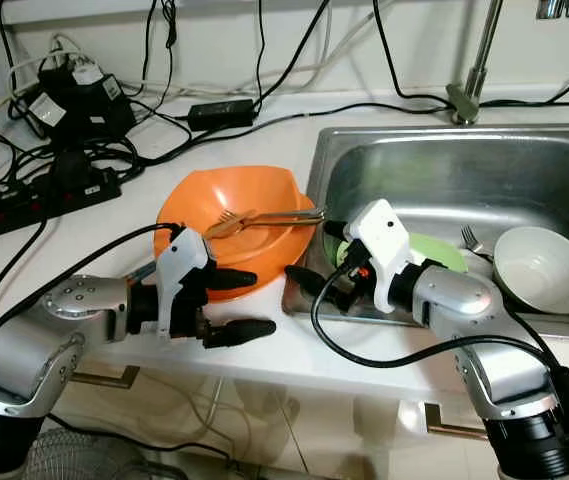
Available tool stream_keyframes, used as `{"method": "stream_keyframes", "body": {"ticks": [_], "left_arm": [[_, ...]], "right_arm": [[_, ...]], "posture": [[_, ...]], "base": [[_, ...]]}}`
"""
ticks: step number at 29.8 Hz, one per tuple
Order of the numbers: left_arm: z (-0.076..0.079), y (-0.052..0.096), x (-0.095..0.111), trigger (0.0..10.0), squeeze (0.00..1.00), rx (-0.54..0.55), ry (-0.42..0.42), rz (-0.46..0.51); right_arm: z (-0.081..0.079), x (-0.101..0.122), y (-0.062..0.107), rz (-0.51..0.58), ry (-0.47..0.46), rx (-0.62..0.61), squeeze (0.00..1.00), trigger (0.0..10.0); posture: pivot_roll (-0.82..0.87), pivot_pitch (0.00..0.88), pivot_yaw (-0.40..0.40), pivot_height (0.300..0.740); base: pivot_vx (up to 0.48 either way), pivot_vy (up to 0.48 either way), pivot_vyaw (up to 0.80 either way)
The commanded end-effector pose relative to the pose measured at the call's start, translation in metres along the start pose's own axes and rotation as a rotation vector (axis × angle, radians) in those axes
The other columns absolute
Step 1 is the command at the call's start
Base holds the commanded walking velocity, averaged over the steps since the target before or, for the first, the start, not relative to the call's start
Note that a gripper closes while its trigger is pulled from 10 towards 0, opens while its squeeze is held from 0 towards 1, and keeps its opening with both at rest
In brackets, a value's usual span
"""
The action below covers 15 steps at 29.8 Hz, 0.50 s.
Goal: Kitchen organization
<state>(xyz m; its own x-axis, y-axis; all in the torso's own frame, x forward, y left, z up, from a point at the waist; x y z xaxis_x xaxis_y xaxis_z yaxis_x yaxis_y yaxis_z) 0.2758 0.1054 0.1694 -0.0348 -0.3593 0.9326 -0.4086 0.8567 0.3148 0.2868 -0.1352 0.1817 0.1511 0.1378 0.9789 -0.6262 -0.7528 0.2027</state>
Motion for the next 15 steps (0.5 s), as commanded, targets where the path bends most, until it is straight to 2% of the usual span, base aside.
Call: {"method": "stream_keyframes", "body": {"ticks": [1,10,15], "left_arm": [[-0.016,0.006,0.009,10.0,0.0,0.104,-0.035,0.026],[-0.014,0.008,0.024,10.0,0.0,0.101,-0.074,0.061],[-0.006,0.01,0.025,10.0,0.0,0.054,-0.085,0.042]], "right_arm": [[-0.002,0.002,-0.004,0.006,0.024,0.016,0.0,10.0],[0.0,0.002,-0.005,0.01,0.026,0.009,0.0,10.0],[0.001,0.002,-0.006,0.01,0.027,0.009,0.0,10.0]], "posture": [[-0.08,0.0,0.139,0.74],[-0.08,0.0,0.138,0.74],[-0.08,0.0,0.137,0.74]], "base": [[0.0,0.0,0.0],[0.0,0.0,0.0],[0.0,0.0,0.0]]}}
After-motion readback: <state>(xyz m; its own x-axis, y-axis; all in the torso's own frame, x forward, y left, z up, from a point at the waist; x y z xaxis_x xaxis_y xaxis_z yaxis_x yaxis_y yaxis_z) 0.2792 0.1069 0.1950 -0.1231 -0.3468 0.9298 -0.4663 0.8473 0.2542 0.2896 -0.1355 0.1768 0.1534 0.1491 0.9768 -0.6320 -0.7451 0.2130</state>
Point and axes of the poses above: a point about 5 cm out from each wrist's last joint towards the gripper, its own y axis pointing back from the gripper into the wrist, its own x axis along the axis of the wrist's last joint, z = x × y, the point moved 1 cm from there along -y, pointing out of the wrist towards the gripper, and after that the axes turned 11 degrees about -y, right-handed, at the moved point
